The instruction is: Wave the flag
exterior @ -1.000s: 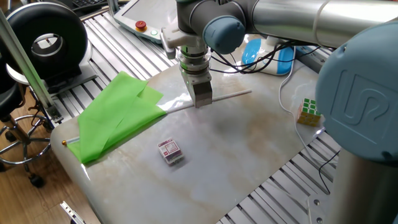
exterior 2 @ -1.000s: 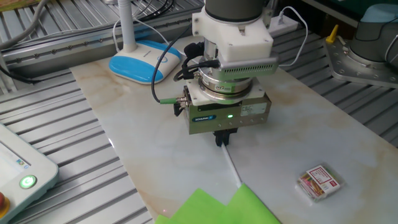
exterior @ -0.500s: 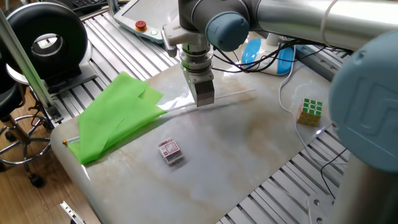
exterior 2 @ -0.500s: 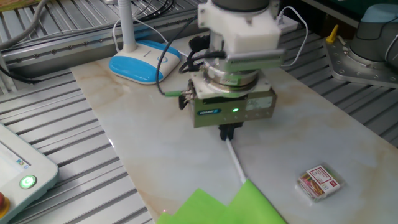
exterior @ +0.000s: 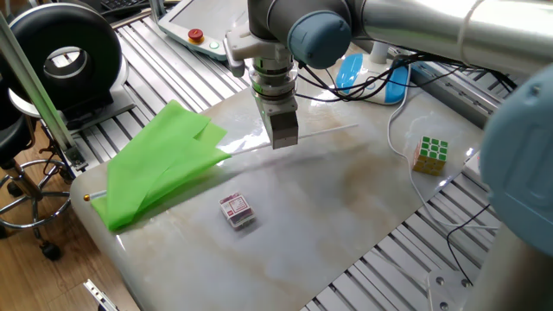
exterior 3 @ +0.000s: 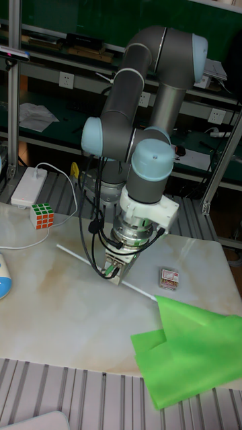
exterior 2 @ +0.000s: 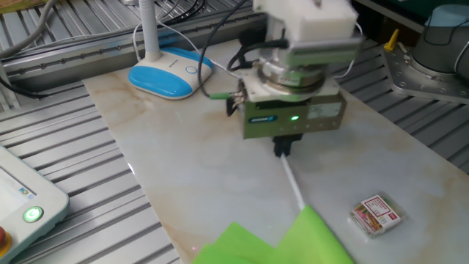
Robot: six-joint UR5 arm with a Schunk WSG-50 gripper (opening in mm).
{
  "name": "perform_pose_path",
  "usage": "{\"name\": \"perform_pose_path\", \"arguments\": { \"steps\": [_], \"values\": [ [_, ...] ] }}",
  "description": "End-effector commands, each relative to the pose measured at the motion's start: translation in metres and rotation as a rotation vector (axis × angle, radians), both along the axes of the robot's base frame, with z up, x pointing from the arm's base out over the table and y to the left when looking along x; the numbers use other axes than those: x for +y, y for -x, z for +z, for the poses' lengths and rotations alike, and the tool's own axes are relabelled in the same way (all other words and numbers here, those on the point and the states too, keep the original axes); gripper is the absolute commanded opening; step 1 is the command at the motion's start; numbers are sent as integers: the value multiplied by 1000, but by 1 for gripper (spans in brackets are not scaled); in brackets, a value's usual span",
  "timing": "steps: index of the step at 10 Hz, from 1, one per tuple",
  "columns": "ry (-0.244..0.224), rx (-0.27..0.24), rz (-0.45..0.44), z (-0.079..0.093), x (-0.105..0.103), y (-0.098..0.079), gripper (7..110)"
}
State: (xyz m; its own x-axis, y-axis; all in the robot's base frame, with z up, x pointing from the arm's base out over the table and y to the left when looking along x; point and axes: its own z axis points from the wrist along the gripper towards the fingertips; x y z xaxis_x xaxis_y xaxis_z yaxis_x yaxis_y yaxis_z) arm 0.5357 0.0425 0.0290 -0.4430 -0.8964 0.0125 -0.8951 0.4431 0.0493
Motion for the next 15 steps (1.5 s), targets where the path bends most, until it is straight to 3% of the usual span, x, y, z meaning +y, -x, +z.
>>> {"name": "perform_pose_path", "arguments": {
  "steps": [1,5,12,14,15],
  "values": [
    [-19,-3,-32,17,9,20,7],
    [9,0,-43,18,3,23,7],
    [-19,32,-32,12,5,24,7],
    [-26,-20,-20,11,6,11,7],
    [-16,-86,-18,11,4,-6,7]
  ]
}}
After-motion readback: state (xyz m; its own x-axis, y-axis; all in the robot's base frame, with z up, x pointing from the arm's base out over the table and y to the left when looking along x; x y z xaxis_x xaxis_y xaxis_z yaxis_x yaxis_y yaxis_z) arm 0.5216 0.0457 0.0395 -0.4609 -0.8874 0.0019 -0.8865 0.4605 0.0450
